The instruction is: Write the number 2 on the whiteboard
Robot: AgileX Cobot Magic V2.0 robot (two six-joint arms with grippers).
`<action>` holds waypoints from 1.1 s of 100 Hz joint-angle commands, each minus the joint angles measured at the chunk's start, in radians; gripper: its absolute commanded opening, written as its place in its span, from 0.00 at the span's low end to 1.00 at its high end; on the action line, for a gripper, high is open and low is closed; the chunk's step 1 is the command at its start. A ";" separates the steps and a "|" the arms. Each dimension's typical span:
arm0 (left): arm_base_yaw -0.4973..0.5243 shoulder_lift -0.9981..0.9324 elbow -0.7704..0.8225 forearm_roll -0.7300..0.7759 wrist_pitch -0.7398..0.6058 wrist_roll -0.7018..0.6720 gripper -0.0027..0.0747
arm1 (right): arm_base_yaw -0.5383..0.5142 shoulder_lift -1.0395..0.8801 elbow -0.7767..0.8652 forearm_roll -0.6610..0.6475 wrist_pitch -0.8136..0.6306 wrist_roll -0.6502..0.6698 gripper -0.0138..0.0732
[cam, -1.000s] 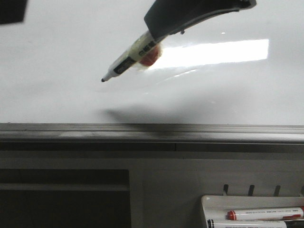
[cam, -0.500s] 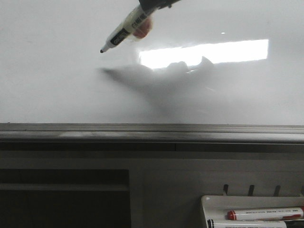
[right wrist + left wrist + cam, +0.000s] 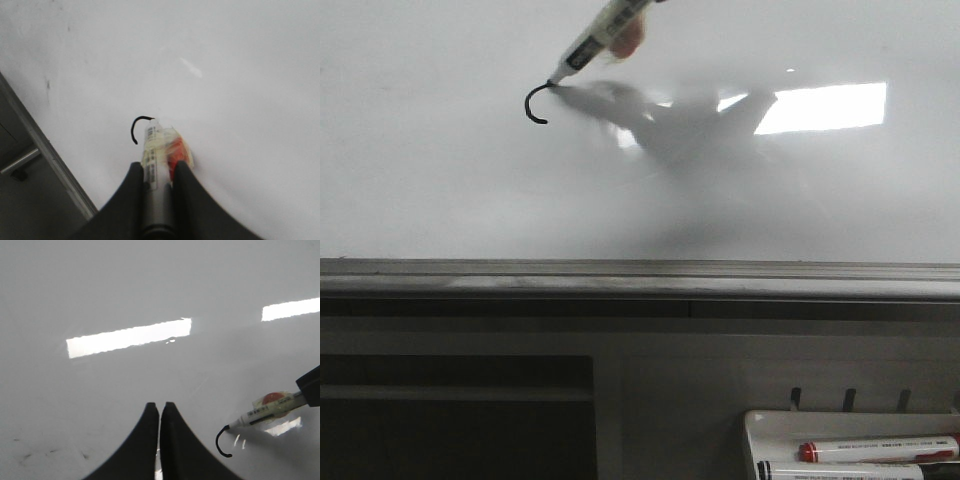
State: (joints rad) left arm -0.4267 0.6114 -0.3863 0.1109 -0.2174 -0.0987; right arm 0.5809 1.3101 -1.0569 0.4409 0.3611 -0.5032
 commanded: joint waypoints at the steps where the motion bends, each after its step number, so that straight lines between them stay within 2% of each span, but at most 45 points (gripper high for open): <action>1: 0.003 0.006 -0.030 -0.013 -0.082 -0.011 0.01 | -0.055 -0.047 0.010 -0.020 -0.030 0.008 0.09; 22: 0.003 0.006 -0.030 -0.013 -0.082 -0.011 0.01 | -0.028 -0.066 0.139 0.025 -0.013 0.026 0.10; 42: 0.003 0.006 -0.030 -0.015 -0.080 -0.011 0.01 | 0.108 0.009 0.124 0.029 -0.073 0.026 0.10; 56: 0.003 0.006 -0.030 -0.015 -0.078 -0.011 0.01 | 0.130 0.031 0.116 0.029 -0.084 0.026 0.10; 68: 0.003 0.006 -0.030 -0.015 -0.078 -0.011 0.01 | 0.084 0.001 0.125 0.026 -0.054 0.026 0.10; 92: 0.003 0.006 -0.030 -0.015 -0.078 -0.011 0.01 | -0.075 -0.154 0.240 0.018 0.043 0.041 0.10; 110: -0.001 0.006 -0.030 -0.008 -0.078 -0.011 0.01 | -0.087 -0.221 0.262 0.034 0.053 0.041 0.10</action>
State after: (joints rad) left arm -0.4267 0.6114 -0.3863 0.1071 -0.2191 -0.0987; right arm 0.5050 1.1220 -0.7788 0.4921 0.4735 -0.4678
